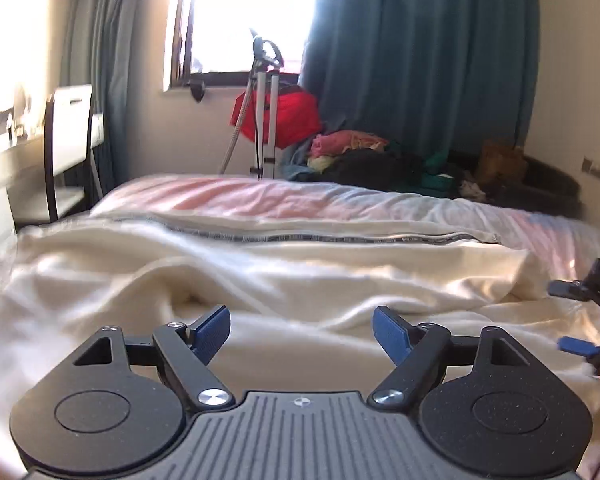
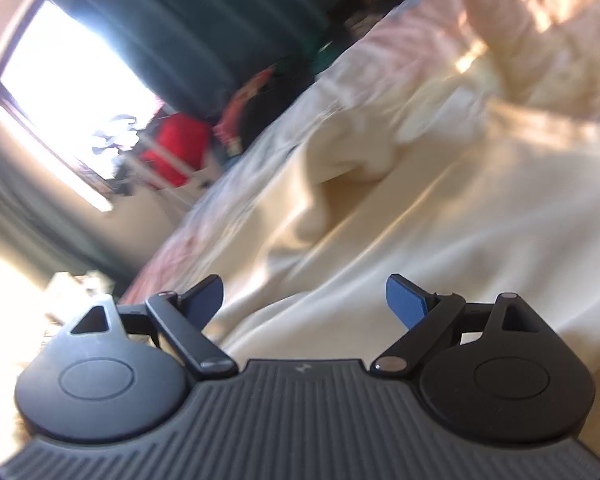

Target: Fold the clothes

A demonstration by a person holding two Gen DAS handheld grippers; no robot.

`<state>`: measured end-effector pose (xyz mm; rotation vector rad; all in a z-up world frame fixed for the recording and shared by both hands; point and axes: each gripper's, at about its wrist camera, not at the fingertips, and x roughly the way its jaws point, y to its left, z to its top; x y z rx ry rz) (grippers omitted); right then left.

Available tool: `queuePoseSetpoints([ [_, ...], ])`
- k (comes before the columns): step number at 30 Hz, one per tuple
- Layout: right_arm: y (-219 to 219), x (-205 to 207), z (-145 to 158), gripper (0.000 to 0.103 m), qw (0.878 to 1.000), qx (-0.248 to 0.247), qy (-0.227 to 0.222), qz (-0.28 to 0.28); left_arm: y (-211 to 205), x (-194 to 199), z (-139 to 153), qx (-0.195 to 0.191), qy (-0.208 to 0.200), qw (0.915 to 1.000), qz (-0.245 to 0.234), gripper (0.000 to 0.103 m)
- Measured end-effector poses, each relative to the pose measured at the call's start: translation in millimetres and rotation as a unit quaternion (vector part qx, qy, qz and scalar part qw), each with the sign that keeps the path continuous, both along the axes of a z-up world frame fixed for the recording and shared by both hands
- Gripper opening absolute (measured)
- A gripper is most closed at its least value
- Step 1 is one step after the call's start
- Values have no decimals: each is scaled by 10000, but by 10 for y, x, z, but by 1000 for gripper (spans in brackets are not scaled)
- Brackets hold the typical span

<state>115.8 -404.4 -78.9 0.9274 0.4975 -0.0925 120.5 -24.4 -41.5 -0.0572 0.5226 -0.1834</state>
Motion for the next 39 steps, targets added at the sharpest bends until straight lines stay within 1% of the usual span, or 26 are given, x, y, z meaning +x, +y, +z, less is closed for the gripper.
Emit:
queuePoseSetpoints([
  [3, 11, -22, -64, 91, 9985, 540, -32, 123, 148, -140, -97, -276, 15, 9996, 91, 81],
  [5, 33, -52, -59, 90, 9979, 630, -109, 139, 243, -207, -185, -482, 70, 9987, 152, 81],
  [6, 45, -67, -55, 91, 9976, 664, -147, 143, 256, -241, -209, -497, 68, 9986, 162, 81],
  [9, 100, -82, -70, 91, 9968, 753, -233, 157, 210, -273, -266, -363, 1, 9992, 148, 81],
  [17, 254, -69, -145, 91, 9949, 919, -396, 153, -2, -188, -547, -8, -83, 9996, -268, 81],
  [20, 139, 78, -178, 91, 9942, 994, -369, -162, -57, -149, -651, 85, -57, 9993, -352, 81],
  [26, -105, 385, -247, 92, 9895, 1152, -308, -819, 95, -62, -827, -351, 372, 9986, -125, 81],
  [30, -267, 589, -293, 92, 9838, 1255, -266, -1255, 155, -48, -848, -716, 403, 9966, -81, 81],
  [32, -345, 779, -296, 92, 9864, 998, -248, -1281, 182, -48, -844, -922, 381, 9950, -76, 81],
  [35, -395, 1071, -331, 91, 9907, 695, -141, -1164, 205, -11, -846, -1258, 370, 9912, -149, 81],
  [38, -445, 1357, -364, 91, 9932, 450, -74, -1073, 204, 45, -892, -1427, 329, 9889, -251, 81],
  [39, -462, 1472, -365, 91, 9940, 356, 48, -1033, 207, 57, -914, -1481, 293, 9881, -302, 81],
])
